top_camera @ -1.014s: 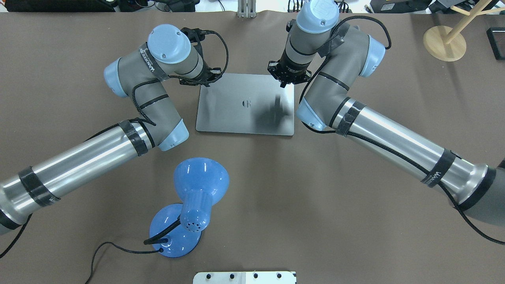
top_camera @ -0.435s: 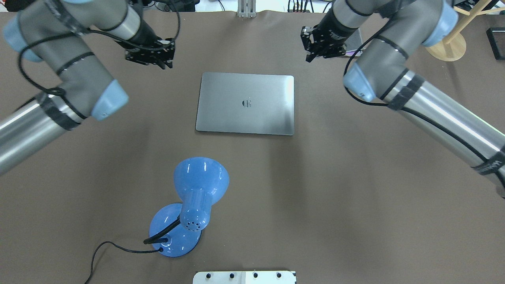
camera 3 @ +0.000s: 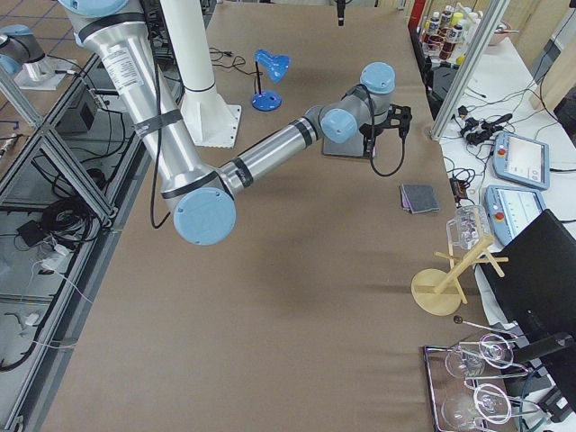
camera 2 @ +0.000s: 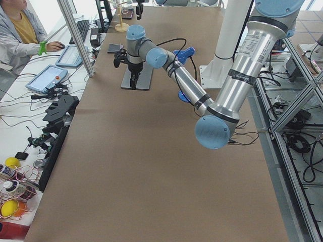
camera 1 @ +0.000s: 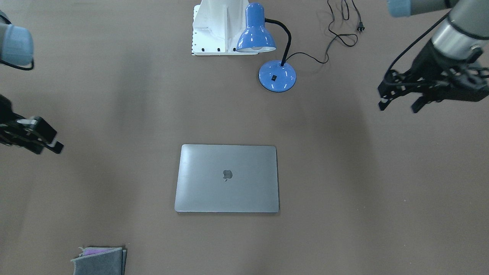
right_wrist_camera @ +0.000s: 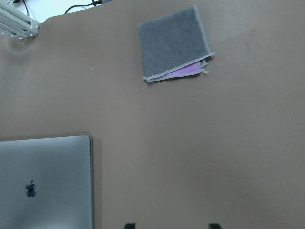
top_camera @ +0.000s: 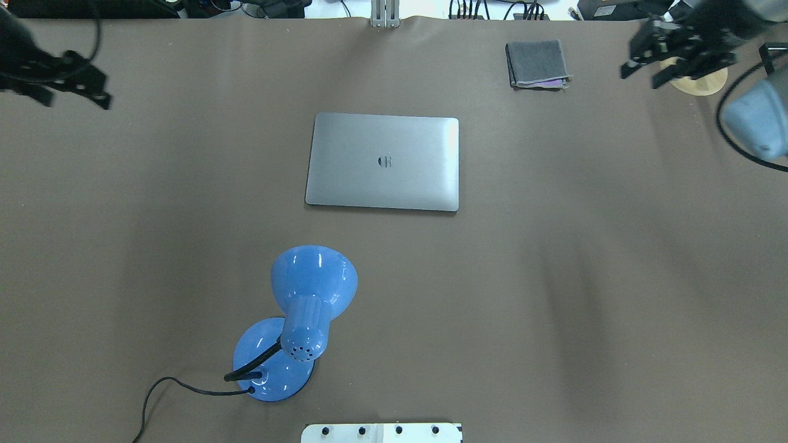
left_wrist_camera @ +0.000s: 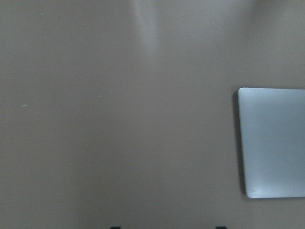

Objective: Close laptop

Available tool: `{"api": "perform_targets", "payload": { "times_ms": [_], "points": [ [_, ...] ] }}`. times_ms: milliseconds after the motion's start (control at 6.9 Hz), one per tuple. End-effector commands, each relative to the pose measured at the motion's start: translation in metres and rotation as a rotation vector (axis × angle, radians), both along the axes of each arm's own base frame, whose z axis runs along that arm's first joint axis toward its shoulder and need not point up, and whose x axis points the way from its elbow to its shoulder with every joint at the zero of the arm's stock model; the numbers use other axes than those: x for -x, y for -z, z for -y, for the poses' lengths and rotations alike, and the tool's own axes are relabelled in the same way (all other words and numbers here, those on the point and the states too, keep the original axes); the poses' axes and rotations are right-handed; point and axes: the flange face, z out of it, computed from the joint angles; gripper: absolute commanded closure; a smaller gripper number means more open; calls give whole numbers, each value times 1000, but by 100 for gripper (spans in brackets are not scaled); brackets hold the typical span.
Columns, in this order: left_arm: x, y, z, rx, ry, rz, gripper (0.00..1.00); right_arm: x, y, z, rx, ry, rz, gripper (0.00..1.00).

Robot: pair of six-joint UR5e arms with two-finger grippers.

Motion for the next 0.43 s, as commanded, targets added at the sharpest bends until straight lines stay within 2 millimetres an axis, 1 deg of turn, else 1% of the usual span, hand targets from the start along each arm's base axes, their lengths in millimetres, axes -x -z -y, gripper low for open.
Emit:
{"api": "perform_targets", "payload": {
  "times_ms": [0,145,290],
  "points": [
    [146,-115,-66,-48,-85,58,3,-117,-100,-52,-99,153,-151,0],
    [171,-189,-108,-19,-170,79,3,-145,-145,-72,-119,216,-196,0],
    [185,-240,-119,-16,-250,88,2,-159,-183,-95,-107,251,-210,0]
  ]
}}
